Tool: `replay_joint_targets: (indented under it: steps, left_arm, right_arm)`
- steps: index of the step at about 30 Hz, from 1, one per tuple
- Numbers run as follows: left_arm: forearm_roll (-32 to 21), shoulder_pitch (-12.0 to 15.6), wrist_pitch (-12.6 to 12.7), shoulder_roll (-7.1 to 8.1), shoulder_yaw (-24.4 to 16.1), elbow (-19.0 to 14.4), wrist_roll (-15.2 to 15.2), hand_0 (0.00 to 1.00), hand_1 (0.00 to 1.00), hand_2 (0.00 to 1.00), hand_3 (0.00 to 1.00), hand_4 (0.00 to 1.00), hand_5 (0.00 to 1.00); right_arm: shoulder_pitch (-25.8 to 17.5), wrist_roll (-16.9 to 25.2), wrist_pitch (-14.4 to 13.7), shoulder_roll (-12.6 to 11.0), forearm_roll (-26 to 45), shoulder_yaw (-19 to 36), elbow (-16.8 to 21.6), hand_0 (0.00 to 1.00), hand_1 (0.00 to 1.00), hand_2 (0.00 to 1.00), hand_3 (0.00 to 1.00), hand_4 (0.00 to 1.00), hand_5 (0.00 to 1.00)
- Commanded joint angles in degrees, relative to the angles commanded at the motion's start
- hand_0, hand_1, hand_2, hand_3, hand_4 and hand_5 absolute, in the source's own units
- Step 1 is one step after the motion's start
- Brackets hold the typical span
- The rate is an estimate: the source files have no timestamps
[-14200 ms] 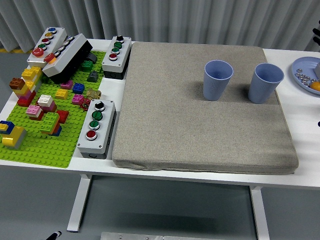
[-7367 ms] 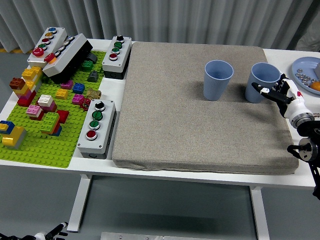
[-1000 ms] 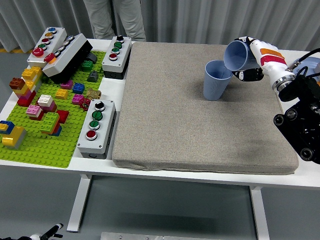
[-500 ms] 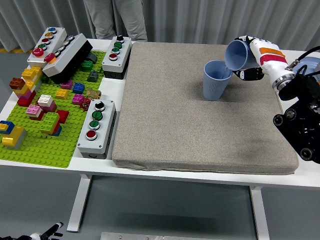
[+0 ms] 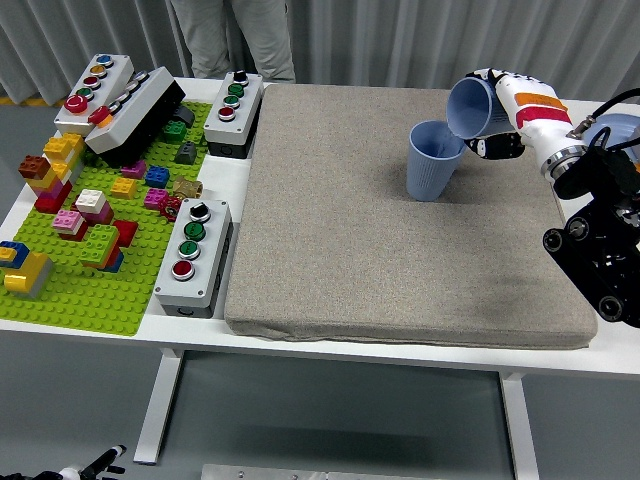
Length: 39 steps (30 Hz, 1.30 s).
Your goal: Pick cup pour cup place
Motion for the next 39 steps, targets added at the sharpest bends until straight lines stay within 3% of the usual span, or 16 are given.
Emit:
replay_joint_targets:
  steps: [39]
  left_arm:
    - [0.2, 0.5, 0.0, 0.13, -0.3, 0.0, 0.2, 0.827, 0.826, 0.882, 0.814, 0.642, 0.998]
  right_arm:
    - [1.7, -1.6, -0.6, -1.5, -2.2, -4.4, 1.1, 0.817, 0.704, 0.576, 0.67, 0.728, 0.076]
